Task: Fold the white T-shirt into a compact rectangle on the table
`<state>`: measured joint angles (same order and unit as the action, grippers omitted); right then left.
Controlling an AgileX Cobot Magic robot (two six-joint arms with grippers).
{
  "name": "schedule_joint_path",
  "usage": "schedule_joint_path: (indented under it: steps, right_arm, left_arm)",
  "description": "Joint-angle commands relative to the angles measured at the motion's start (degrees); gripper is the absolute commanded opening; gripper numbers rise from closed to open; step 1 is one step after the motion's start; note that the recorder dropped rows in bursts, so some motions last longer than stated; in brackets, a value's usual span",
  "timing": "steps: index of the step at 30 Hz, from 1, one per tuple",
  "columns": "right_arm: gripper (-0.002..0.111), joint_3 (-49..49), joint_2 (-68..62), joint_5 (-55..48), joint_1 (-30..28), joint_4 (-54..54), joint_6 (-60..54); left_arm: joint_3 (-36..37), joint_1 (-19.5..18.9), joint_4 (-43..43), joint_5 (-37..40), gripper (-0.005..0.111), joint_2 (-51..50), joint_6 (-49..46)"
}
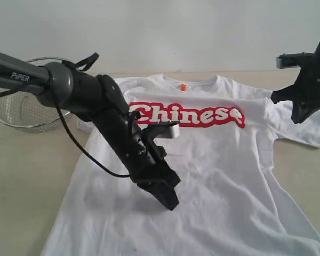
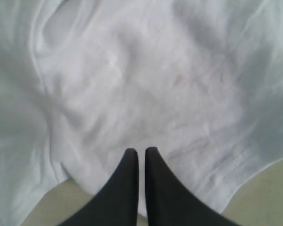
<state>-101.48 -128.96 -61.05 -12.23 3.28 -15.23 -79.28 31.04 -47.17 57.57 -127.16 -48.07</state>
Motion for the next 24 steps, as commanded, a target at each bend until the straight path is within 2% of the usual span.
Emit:
schedule_joint_path:
  steps: [1,10,24]
  right_arm:
    - [0.0,0.3,-0.3,0.2,-2.2,-0.5,0.3]
    - [0.0,0.3,-1.0,0.4,-5.5,1.2,0.1]
    - [0.0,0.3,-3.7,3.2,-5.5,2.5,-1.6]
  left_arm:
    - [0.7,2.3,-1.8,-0.7,0.005,0.8,-1.0]
    - [0.7,6.4,-1.8,-0.7,0.005,0.8,-1.6]
    - [0.7,13.2,-1.9,-2.8,0.005,0.6,-1.9]
